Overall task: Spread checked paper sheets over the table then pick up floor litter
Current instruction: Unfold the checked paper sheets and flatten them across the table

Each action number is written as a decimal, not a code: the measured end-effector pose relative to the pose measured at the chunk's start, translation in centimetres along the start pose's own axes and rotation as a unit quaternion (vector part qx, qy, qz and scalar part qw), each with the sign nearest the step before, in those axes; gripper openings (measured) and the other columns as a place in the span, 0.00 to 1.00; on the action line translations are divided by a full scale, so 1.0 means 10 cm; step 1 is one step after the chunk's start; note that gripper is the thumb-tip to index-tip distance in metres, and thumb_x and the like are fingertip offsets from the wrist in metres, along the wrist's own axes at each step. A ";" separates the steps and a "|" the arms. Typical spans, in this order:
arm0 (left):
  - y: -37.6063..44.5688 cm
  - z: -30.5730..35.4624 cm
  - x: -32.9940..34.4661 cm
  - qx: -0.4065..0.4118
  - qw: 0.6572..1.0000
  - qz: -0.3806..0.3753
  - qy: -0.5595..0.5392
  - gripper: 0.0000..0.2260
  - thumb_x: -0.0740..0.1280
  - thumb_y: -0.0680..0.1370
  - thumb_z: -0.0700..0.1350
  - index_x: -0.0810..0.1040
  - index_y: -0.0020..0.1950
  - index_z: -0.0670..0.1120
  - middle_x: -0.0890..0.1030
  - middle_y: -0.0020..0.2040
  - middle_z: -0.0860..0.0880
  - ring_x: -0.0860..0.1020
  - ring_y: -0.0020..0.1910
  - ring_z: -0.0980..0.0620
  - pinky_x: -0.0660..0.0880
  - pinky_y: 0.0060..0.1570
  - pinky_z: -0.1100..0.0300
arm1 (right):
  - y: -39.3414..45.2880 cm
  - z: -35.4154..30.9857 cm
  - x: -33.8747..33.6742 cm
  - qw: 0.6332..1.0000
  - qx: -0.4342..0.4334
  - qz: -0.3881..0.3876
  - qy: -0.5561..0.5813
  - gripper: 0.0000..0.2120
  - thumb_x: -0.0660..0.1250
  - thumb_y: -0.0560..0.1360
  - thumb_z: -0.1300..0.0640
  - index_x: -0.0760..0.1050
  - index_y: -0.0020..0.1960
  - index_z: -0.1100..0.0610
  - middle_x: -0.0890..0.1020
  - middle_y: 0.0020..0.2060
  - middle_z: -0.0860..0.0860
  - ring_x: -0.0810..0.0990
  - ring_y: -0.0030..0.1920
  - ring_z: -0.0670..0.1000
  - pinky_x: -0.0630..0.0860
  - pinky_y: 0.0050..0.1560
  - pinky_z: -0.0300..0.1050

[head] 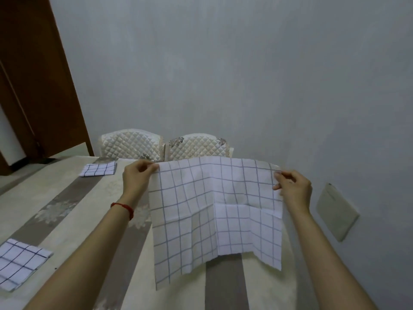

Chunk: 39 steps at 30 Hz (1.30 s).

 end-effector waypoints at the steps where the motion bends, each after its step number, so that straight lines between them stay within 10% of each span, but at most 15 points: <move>1: -0.01 0.01 -0.07 0.017 1.000 -0.004 -0.008 0.03 0.70 0.71 0.41 0.81 0.43 0.43 0.81 0.41 0.47 0.78 0.40 0.58 0.74 0.45 0.63 | -0.03 0.03 -0.05 1.000 0.002 0.004 0.030 0.09 0.69 0.72 0.61 0.77 0.36 0.49 0.80 0.26 0.46 0.79 0.26 0.40 0.72 0.23 0.29; 8: -0.53 -0.36 -0.46 0.062 0.998 -0.004 -0.006 0.04 0.73 0.68 0.37 0.81 0.38 0.46 0.83 0.33 0.61 0.79 0.35 0.65 0.73 0.37 0.77 | -0.64 0.58 -0.38 0.992 0.028 0.028 0.122 0.11 0.70 0.70 0.66 0.80 0.38 0.50 0.85 0.31 0.42 0.83 0.33 0.42 0.79 0.35 0.32; 21: -1.54 -1.39 -0.75 -0.054 0.990 -0.099 0.082 0.10 0.72 0.67 0.31 0.82 0.35 0.46 0.82 0.38 0.48 0.79 0.35 0.67 0.73 0.37 0.77 | -1.55 1.69 -0.92 0.976 0.215 -0.035 0.002 0.11 0.64 0.70 0.76 0.79 0.42 0.63 0.82 0.27 0.35 0.79 0.33 0.33 0.72 0.37 0.20; 24: -1.67 -1.65 -0.76 -0.123 0.978 -0.134 0.099 0.07 0.73 0.67 0.31 0.83 0.37 0.43 0.81 0.40 0.45 0.80 0.37 0.60 0.72 0.36 0.79 | -1.67 1.88 -0.96 0.964 0.263 -0.023 -0.018 0.13 0.62 0.69 0.78 0.78 0.50 0.69 0.85 0.45 0.53 0.79 0.44 0.47 0.70 0.34 0.18; 26: -1.78 -1.83 -0.77 -0.167 0.967 -0.157 0.112 0.06 0.73 0.66 0.30 0.83 0.37 0.41 0.79 0.43 0.43 0.78 0.41 0.54 0.70 0.37 0.80 | -1.73 1.99 -0.98 0.954 0.296 -0.017 -0.034 0.15 0.61 0.68 0.79 0.78 0.52 0.70 0.81 0.52 0.62 0.80 0.39 0.43 0.70 0.31 0.19; 29: -1.92 -2.03 -0.78 -0.211 0.953 -0.170 0.137 0.07 0.73 0.66 0.31 0.84 0.36 0.43 0.80 0.44 0.42 0.77 0.41 0.50 0.73 0.41 0.74 | -1.79 2.10 -0.98 0.937 0.345 -0.028 -0.043 0.15 0.63 0.67 0.78 0.78 0.52 0.69 0.85 0.35 0.52 0.77 0.24 0.35 0.72 0.27 0.23; 34: -2.02 -2.24 -0.82 -0.247 0.936 -0.176 0.178 0.10 0.70 0.70 0.31 0.83 0.36 0.47 0.83 0.40 0.44 0.78 0.41 0.49 0.74 0.37 0.70 | -1.91 2.15 -0.91 0.927 0.367 -0.048 -0.054 0.16 0.59 0.68 0.80 0.77 0.51 0.69 0.77 0.49 0.60 0.77 0.25 0.34 0.73 0.28 0.25; 39: -2.00 -2.35 -0.84 -0.301 0.924 -0.137 0.194 0.09 0.65 0.72 0.32 0.82 0.47 0.40 0.81 0.42 0.43 0.76 0.39 0.48 0.72 0.39 0.61 | -1.95 2.20 -0.91 0.924 0.367 -0.054 -0.097 0.13 0.56 0.72 0.77 0.77 0.51 0.71 0.78 0.42 0.59 0.76 0.25 0.47 0.71 0.23 0.27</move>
Point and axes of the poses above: each hand's wrist, its own y-axis towards the middle knuckle, its own x-axis out of the palm, z = x × y, the point moved 2 cm from there along y, towards the middle knuckle
